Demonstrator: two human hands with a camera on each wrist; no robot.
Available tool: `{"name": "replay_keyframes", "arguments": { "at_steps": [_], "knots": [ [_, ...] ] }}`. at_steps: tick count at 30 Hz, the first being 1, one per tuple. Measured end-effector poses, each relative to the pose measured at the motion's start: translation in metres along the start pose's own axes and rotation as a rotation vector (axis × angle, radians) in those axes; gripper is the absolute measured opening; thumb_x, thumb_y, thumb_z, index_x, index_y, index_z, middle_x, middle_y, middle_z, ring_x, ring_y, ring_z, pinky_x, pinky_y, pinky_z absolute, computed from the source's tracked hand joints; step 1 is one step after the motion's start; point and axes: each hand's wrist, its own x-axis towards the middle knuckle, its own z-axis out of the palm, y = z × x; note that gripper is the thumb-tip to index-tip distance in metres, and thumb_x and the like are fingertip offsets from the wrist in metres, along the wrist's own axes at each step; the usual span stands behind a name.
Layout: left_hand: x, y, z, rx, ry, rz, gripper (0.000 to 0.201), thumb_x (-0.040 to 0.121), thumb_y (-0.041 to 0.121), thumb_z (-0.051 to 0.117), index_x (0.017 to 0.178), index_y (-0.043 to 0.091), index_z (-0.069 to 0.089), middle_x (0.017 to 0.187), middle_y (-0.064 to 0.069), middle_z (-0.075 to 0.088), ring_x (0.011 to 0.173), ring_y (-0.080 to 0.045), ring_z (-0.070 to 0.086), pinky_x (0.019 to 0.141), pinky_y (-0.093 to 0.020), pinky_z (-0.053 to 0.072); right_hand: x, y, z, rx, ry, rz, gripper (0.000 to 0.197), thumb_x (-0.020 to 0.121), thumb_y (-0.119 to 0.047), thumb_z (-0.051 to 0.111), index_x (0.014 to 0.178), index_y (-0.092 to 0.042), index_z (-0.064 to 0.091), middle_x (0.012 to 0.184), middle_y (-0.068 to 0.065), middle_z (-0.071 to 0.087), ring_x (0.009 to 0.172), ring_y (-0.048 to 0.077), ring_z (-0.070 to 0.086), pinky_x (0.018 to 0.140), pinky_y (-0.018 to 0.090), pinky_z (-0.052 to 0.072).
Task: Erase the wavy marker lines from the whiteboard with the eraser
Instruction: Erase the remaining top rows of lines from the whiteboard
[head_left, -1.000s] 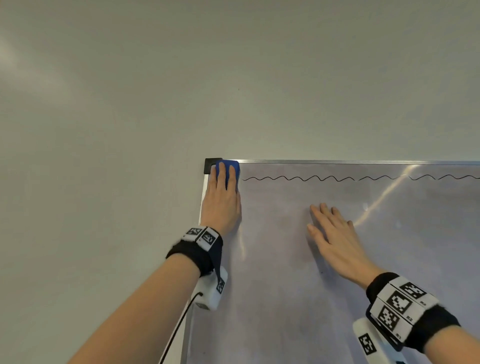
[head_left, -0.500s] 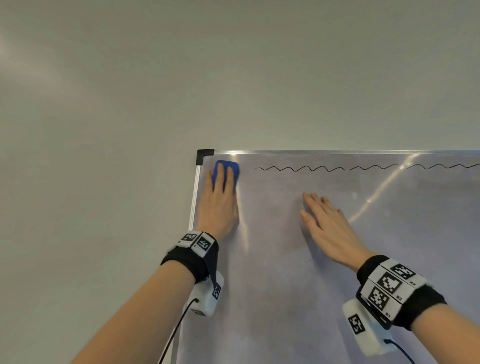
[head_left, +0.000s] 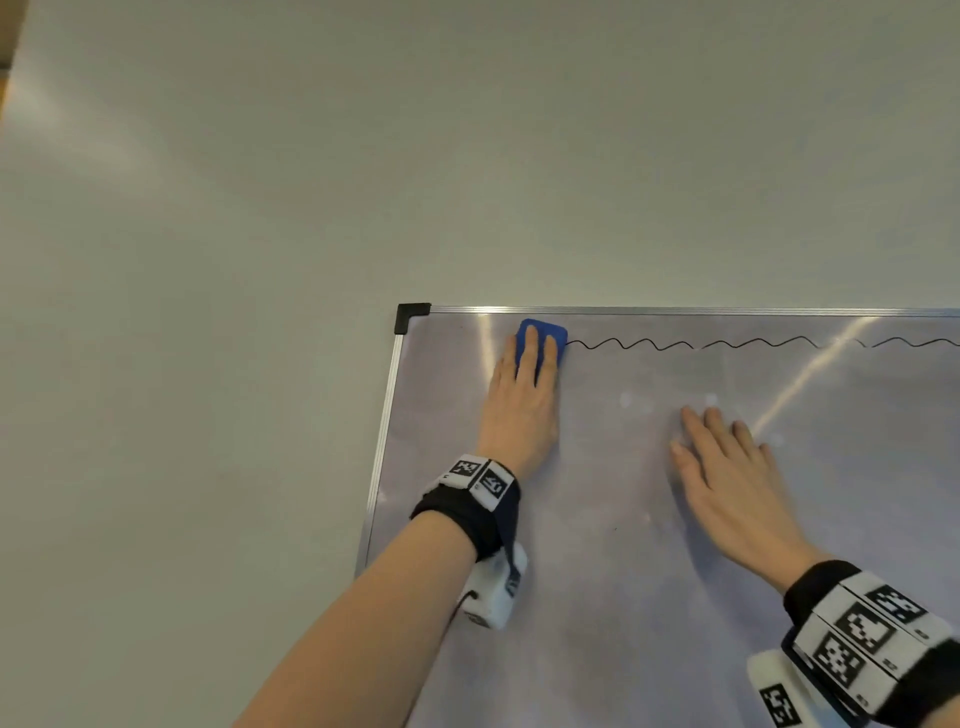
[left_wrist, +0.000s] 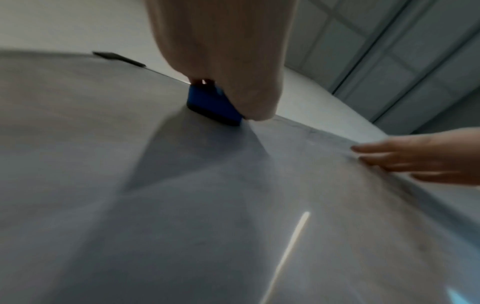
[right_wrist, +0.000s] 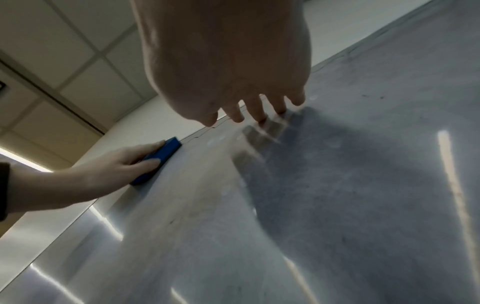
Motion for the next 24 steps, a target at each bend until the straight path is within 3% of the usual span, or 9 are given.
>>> {"name": "replay_keyframes", "arguments": {
  "at_steps": [2,3,6,9,12,16,19,21,24],
  "knots": [
    [-0.008,-0.027,-0.003,0.020,0.054,0.006,0.062,0.077,0.006,0.061,0.136,-0.008,0.046,0.139,-0.030,0.047,0.131,-0.048,0.039,0.106,-0.050,0.041,-0.001,0.001,0.002,0.004,0.001,-0.006,0.056,0.099,-0.043,0.016,0.150,-0.022,0.014,0.157,0.008,0.016,0.142,0.033,0.016,0.112,0.046,0.016],
    [-0.011,-0.043,-0.003,0.012,0.060,-0.033,0.062,0.076,0.003,0.061,0.135,-0.011,0.046,0.138,-0.031,0.047,0.131,-0.049,0.039,0.106,-0.051,0.040,-0.001,0.002,0.004,0.001,0.005,-0.015,0.057,0.098,-0.046,0.013,0.150,-0.022,0.014,0.157,0.008,0.016,0.141,0.033,0.016,0.112,0.046,0.016],
    [-0.015,-0.067,-0.002,-0.018,0.036,-0.227,0.058,0.094,0.013,0.041,0.147,-0.006,0.029,0.153,-0.029,0.028,0.143,-0.045,0.022,0.119,-0.046,0.020,0.000,0.006,0.002,-0.002,-0.008,-0.033,0.060,0.096,-0.048,0.007,0.150,-0.022,0.012,0.157,0.006,0.013,0.142,0.031,0.013,0.114,0.046,0.014],
    [-0.007,-0.048,0.000,-0.071,0.042,-0.382,0.059,0.096,0.011,0.035,0.151,-0.004,0.019,0.157,-0.027,0.014,0.146,-0.045,0.010,0.120,-0.046,0.011,-0.001,0.008,0.000,0.016,-0.044,-0.034,0.055,0.099,-0.044,0.013,0.150,-0.023,0.010,0.158,0.004,0.009,0.143,0.030,0.010,0.114,0.044,0.011],
    [0.009,-0.005,0.004,-0.023,0.029,-0.282,0.064,0.093,0.011,0.032,0.151,-0.005,0.013,0.158,-0.027,0.012,0.146,-0.044,0.006,0.120,-0.046,0.008,-0.002,0.010,0.000,0.019,-0.042,-0.047,0.056,0.099,-0.045,0.012,0.150,-0.025,0.009,0.158,0.002,0.008,0.144,0.029,0.009,0.115,0.044,0.011],
    [0.015,0.040,0.015,-0.011,0.028,-0.064,0.071,0.084,0.011,0.054,0.149,-0.002,0.030,0.153,-0.025,0.029,0.141,-0.046,0.026,0.114,-0.048,0.029,-0.002,0.014,-0.002,0.034,-0.048,-0.053,0.056,0.099,-0.043,0.018,0.150,-0.025,0.009,0.158,0.001,0.008,0.144,0.027,0.008,0.115,0.043,0.011],
    [0.000,0.026,0.008,-0.033,-0.009,0.037,0.068,0.082,0.011,0.060,0.145,0.000,0.036,0.151,-0.024,0.035,0.137,-0.046,0.034,0.109,-0.048,0.037,-0.002,0.015,-0.005,0.030,-0.046,-0.067,0.056,0.099,-0.043,0.018,0.150,-0.025,0.007,0.158,0.001,0.009,0.144,0.026,0.009,0.115,0.043,0.011],
    [-0.010,-0.002,0.004,-0.004,0.002,0.032,0.063,0.084,0.011,0.055,0.143,-0.003,0.040,0.147,-0.026,0.039,0.135,-0.047,0.037,0.109,-0.048,0.037,-0.002,0.018,-0.008,0.040,-0.064,-0.082,0.055,0.099,-0.043,0.018,0.150,-0.025,0.006,0.158,0.001,0.009,0.145,0.024,0.009,0.115,0.043,0.010],
    [-0.016,-0.039,0.002,0.008,0.003,-0.142,0.057,0.092,0.017,0.031,0.144,-0.007,0.036,0.149,-0.029,0.035,0.138,-0.048,0.031,0.115,-0.050,0.028,-0.003,0.028,-0.015,0.096,-0.051,-0.078,0.055,0.099,-0.041,0.020,0.150,-0.025,0.007,0.158,0.002,0.010,0.145,0.022,0.008,0.115,0.042,0.009]
  ]
}}
